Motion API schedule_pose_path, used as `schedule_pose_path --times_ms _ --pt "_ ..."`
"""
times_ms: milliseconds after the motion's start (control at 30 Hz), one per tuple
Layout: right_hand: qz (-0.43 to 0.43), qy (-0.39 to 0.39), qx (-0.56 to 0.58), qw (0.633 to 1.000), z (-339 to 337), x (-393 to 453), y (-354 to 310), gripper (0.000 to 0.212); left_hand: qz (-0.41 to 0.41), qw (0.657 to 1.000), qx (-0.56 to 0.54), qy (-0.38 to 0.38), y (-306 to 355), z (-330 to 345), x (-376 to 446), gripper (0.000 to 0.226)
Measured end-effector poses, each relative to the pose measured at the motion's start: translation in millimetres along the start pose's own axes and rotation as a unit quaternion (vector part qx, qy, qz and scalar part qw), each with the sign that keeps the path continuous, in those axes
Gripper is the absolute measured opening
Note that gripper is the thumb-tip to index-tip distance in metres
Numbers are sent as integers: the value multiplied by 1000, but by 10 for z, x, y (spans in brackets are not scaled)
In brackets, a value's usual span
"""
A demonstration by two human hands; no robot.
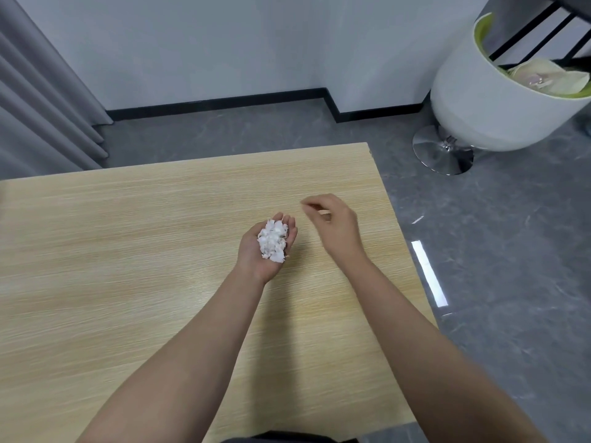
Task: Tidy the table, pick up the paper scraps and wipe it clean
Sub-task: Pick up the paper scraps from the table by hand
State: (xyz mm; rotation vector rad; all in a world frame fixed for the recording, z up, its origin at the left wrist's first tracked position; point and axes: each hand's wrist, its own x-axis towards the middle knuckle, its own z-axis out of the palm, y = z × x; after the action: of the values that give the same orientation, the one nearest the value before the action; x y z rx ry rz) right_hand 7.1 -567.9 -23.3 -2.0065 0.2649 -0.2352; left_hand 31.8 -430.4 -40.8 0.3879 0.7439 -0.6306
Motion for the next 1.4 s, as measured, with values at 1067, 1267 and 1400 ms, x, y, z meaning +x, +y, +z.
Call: schedule_pose_path --times_ms 1067,1267,1400 --pt "64 -84 -96 990 276 253 290 9 45 997 -26 58 152 -434 -135 32" --pt "-23 -160 -18 987 412 -74 -330 5 40 998 -14 40 150 -396 -217 32" --pt "-116 -230 -151 954 409 -176 -396 11 64 996 46 48 152 -343 -326 33"
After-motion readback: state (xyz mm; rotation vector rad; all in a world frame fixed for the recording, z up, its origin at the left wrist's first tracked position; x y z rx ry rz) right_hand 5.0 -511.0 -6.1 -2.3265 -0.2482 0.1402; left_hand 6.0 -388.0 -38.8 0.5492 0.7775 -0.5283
